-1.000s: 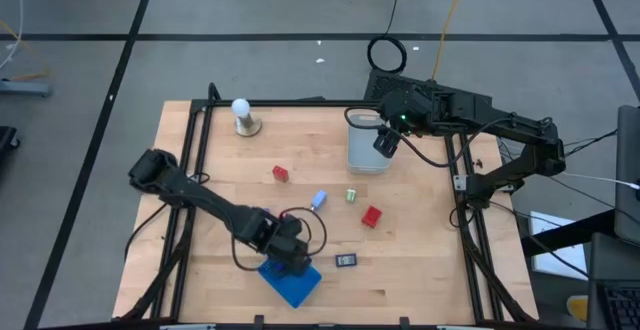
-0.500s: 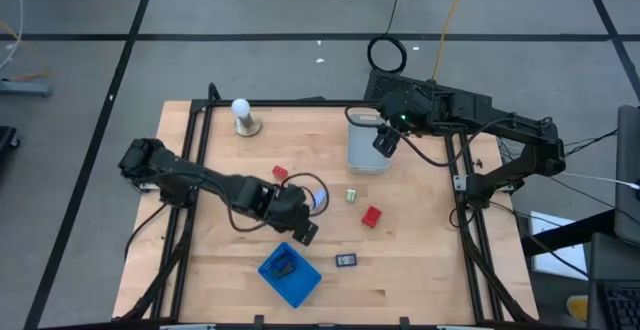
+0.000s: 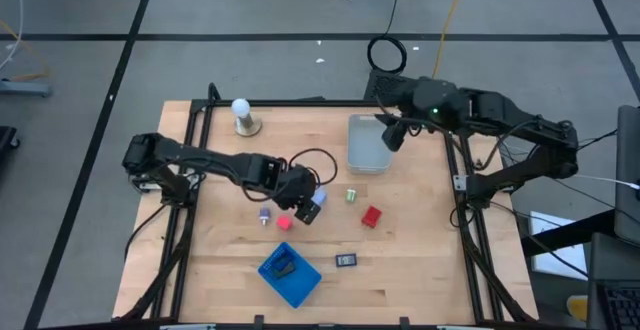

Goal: Pick & Place Office items
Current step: Put the light blue charger adapter into the gray bin

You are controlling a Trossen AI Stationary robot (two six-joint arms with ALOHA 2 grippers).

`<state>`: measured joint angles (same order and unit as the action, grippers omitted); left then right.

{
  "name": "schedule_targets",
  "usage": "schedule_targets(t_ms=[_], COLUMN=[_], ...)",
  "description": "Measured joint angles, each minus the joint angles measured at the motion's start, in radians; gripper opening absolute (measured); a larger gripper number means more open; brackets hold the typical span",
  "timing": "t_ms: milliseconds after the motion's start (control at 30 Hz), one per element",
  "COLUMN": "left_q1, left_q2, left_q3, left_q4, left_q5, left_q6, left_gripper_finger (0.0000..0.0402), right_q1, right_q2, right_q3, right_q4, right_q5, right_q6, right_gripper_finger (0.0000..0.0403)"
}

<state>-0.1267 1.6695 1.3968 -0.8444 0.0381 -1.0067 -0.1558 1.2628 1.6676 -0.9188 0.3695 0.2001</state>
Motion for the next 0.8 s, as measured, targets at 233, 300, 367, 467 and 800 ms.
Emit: schedule_targets(t_ms=[233,300,367,467,800], left_q1=[0.055,0.071,0.087,0.113,0.177], left_q2=[0.000,0.000,0.000,0.000,0.001], left_q3=[0.000,0.000,0.000,0.000,0.000], left_q4=[-0.032,-0.041,-0.044,-0.042,-0.042], left_q5=[0.006,0.004,-0.017,-0.047,-0.039], left_q6=[0.099,0.128,0.153,0.169,0.163], left_gripper_finger=[0.0250,0.0250,0.0250,0.0251,0.0251], right_q1=[0.000,0.000,0.000,0.000,0.000], right_q2=[-0.006,-0.006,-0.006,-0.006,-0.006], right_q3=[0.000,0.000,0.000,0.000,0.000], right_q4=[0.014,0.020,0.026,0.032,0.032], right_q5=[-0.001,-0.001,0.000,-0.001,-0.004], right_q6=[0.080,0.087,0.088,0.093,0.070], right_gripper_finger=[0.0197,0.0197,0.0197,0.0197,0.0197])
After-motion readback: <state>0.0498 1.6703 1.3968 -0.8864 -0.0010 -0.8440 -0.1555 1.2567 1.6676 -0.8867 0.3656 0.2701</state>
